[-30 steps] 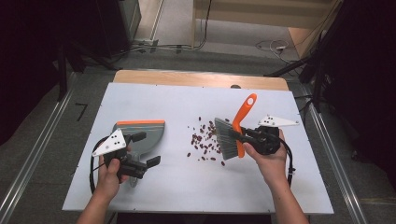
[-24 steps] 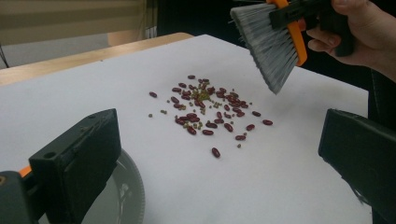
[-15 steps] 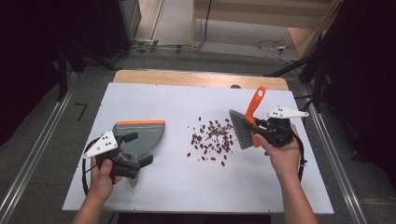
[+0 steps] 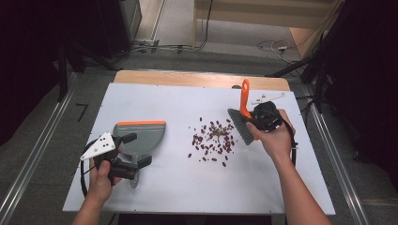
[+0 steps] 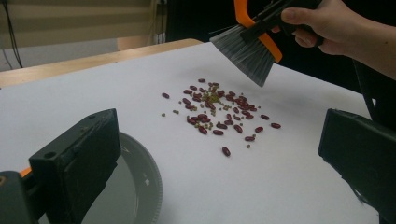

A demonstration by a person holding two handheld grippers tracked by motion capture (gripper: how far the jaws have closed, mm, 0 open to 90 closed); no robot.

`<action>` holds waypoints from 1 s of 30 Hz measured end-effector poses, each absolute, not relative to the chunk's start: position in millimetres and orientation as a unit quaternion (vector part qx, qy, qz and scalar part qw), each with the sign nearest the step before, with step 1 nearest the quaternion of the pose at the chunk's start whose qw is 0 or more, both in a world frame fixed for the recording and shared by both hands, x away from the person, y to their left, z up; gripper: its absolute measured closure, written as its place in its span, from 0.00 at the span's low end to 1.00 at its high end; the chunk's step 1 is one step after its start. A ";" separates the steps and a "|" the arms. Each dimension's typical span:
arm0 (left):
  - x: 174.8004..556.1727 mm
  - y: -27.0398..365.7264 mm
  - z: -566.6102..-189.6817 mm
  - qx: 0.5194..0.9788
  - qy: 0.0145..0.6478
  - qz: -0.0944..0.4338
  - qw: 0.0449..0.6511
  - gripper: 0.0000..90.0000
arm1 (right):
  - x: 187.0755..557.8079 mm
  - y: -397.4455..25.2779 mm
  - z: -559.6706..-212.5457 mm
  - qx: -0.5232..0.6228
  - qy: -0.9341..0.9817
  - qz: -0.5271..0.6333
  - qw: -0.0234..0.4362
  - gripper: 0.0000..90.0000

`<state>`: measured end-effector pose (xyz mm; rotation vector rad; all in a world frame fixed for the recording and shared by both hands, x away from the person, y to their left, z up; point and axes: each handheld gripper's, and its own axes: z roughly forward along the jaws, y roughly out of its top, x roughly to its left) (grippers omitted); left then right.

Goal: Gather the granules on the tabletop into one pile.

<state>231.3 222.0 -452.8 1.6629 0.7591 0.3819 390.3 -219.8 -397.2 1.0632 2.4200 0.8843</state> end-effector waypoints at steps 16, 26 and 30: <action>231.1 219.7 -452.2 0.711 0.327 0.158 0.603 0.00 | 453.3 -179.3 -414.4 0.369 0.893 0.146 0.212 0.76; 229.5 221.6 -451.8 0.707 0.326 0.157 0.607 0.00 | 464.0 -135.7 -431.5 0.323 0.908 0.062 0.259 0.76; 228.7 222.9 -451.3 0.707 0.326 0.159 0.607 0.00 | 460.9 -126.5 -434.2 0.319 0.915 0.065 0.237 0.77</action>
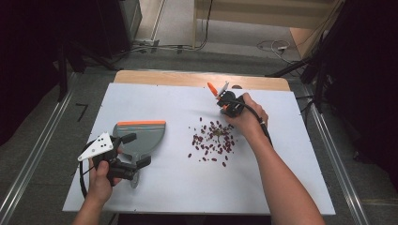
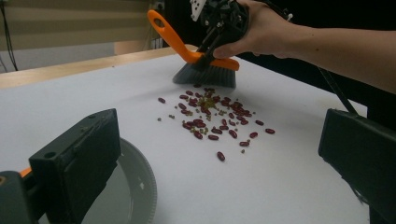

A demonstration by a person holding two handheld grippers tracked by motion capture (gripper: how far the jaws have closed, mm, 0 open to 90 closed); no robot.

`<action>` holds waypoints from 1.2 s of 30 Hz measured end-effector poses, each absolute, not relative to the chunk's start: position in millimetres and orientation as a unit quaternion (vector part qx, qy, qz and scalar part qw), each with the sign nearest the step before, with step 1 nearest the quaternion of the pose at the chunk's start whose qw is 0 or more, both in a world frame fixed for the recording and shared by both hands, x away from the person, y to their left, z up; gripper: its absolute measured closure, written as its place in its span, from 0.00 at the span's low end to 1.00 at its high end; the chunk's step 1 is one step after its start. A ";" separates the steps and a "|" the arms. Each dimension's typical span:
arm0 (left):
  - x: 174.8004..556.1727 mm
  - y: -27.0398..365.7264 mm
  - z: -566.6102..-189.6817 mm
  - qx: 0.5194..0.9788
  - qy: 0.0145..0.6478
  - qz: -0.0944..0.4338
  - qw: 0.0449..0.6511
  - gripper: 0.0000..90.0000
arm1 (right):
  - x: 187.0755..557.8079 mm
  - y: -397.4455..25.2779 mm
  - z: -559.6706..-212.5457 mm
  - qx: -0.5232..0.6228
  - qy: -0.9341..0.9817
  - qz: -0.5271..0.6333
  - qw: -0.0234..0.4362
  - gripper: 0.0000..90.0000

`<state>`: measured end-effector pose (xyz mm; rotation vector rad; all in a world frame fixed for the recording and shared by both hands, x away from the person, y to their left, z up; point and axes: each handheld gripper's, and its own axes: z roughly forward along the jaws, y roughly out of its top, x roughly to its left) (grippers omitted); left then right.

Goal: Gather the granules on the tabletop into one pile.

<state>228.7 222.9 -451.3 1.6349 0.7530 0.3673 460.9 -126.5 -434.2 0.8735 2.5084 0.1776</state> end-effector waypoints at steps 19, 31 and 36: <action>228.3 221.2 -450.7 0.700 0.335 0.170 0.607 0.00 | 415.9 -112.8 -440.7 0.252 0.945 0.081 0.190 0.76; 227.6 225.7 -449.9 0.693 0.344 0.178 0.608 0.00 | 408.4 -118.5 -424.7 0.211 0.958 0.094 0.167 0.77; 227.3 225.6 -450.0 0.693 0.346 0.178 0.607 0.00 | 417.1 -117.4 -414.8 0.208 0.954 0.106 0.189 0.77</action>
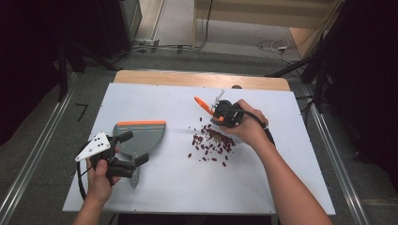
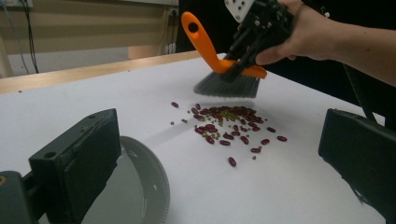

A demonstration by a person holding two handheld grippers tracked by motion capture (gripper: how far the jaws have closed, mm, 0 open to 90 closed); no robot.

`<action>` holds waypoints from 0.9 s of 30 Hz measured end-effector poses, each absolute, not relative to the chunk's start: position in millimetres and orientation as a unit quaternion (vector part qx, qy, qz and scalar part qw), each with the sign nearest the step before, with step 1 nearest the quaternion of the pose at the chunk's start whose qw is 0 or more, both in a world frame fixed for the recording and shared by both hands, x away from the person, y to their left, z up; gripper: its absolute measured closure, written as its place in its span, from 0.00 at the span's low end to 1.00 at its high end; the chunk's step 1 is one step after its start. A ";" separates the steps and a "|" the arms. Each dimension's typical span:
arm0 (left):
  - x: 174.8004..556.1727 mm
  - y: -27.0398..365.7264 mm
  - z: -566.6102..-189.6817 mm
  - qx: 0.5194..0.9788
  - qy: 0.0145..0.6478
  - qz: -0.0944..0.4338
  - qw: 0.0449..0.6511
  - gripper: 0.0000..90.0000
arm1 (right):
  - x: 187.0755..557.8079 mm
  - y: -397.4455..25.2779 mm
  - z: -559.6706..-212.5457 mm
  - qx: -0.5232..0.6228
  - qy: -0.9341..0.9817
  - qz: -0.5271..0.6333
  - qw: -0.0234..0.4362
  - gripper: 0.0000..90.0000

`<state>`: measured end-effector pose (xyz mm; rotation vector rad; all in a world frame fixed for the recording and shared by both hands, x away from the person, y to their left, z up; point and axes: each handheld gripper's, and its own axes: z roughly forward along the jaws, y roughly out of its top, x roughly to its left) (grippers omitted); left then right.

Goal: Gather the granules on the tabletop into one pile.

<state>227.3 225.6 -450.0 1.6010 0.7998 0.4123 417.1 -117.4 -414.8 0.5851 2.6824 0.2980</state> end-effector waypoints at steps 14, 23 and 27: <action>227.5 224.7 -452.2 0.700 0.360 0.186 0.588 0.00 | 461.0 -68.3 -433.3 0.156 0.957 0.084 0.231 0.77; 226.3 225.2 -450.4 0.696 0.363 0.190 0.590 0.00 | 442.4 -57.9 -442.9 0.129 0.969 0.076 0.196 0.76; 226.4 222.9 -450.3 0.698 0.362 0.189 0.589 0.00 | 431.9 -60.8 -443.5 0.125 0.971 0.082 0.186 0.76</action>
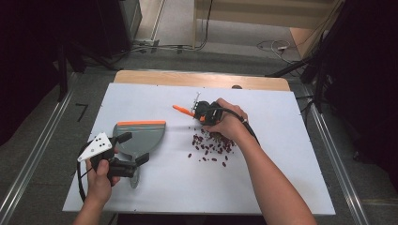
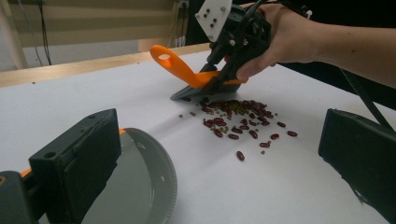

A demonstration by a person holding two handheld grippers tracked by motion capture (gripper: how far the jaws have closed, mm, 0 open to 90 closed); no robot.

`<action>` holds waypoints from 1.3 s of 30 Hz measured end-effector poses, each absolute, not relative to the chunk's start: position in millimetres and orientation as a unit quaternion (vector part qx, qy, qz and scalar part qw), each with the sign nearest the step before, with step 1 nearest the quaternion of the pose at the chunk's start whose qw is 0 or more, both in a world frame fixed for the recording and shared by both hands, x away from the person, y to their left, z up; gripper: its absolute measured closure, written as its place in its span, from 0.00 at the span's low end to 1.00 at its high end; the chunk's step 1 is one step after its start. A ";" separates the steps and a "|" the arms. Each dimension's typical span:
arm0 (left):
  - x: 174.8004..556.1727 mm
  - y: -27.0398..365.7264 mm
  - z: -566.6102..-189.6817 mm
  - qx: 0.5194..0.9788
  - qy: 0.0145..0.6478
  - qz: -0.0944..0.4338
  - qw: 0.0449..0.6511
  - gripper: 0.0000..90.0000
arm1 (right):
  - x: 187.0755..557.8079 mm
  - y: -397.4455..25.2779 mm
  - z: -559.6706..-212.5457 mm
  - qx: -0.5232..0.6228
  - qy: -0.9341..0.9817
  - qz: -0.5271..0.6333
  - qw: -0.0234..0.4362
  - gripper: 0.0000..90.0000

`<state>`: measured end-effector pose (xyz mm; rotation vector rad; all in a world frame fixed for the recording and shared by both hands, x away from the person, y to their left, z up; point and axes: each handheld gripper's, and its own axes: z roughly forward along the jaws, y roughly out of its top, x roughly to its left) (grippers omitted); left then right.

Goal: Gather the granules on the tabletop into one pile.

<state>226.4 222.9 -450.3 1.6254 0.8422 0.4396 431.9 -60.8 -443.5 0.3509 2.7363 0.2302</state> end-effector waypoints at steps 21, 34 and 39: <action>227.8 222.2 -451.9 0.699 0.364 0.190 0.585 0.00 | 402.9 -74.6 -427.6 0.102 0.967 0.119 0.198 0.77; 228.6 223.5 -452.3 0.700 0.362 0.189 0.585 0.00 | 420.4 -32.4 -437.1 0.064 0.977 0.090 0.183 0.76; 228.2 223.6 -452.0 0.699 0.363 0.190 0.586 0.00 | 408.0 -33.8 -440.5 0.056 0.980 0.082 0.175 0.76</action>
